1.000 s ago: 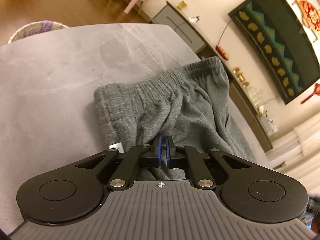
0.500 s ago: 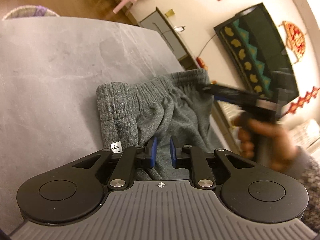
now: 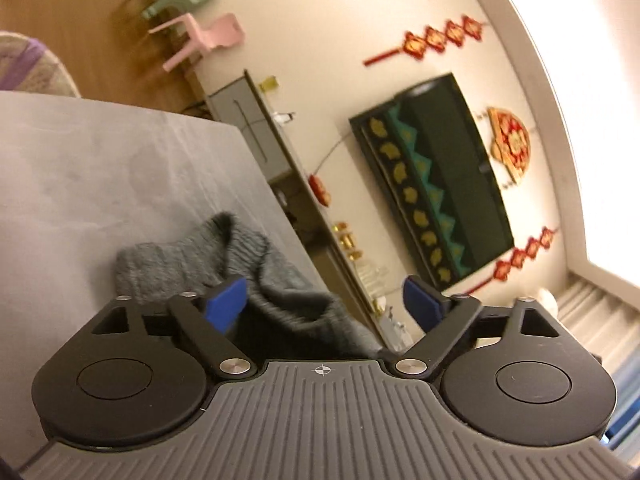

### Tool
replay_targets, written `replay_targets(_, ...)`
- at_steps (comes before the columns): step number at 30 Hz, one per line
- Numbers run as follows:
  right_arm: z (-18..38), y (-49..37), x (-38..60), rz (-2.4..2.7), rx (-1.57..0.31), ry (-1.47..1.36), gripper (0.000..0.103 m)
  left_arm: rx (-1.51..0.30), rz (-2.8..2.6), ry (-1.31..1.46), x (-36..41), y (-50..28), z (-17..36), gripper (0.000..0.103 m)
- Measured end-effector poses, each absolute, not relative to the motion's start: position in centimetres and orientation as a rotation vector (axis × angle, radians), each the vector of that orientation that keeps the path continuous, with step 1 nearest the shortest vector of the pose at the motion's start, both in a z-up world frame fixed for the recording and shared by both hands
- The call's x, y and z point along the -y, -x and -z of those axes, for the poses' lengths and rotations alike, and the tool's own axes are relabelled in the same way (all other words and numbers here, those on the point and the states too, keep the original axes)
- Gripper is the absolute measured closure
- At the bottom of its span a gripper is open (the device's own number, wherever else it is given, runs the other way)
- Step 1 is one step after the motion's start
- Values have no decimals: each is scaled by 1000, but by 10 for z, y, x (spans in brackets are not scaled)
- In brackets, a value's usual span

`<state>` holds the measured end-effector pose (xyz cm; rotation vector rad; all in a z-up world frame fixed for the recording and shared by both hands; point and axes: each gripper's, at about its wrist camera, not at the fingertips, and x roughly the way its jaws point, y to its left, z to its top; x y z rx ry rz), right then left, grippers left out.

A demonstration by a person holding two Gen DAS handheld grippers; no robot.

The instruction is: Fold clothes

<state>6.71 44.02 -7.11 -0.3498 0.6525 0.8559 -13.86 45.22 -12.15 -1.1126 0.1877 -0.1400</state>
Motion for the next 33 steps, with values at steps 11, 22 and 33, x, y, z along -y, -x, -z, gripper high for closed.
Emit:
replay_targets(11,49,-17,-286,-794,-626,208,36,-338,186,1082,-446,116,95,103)
replay_targets(22,95,8,-89,-357,-775,119,24,-451,23,1007,-452,132,88,44)
replay_targets(33,105,35,-120,-491,-699,244,39,-550,-105,681,-392,129,88,46)
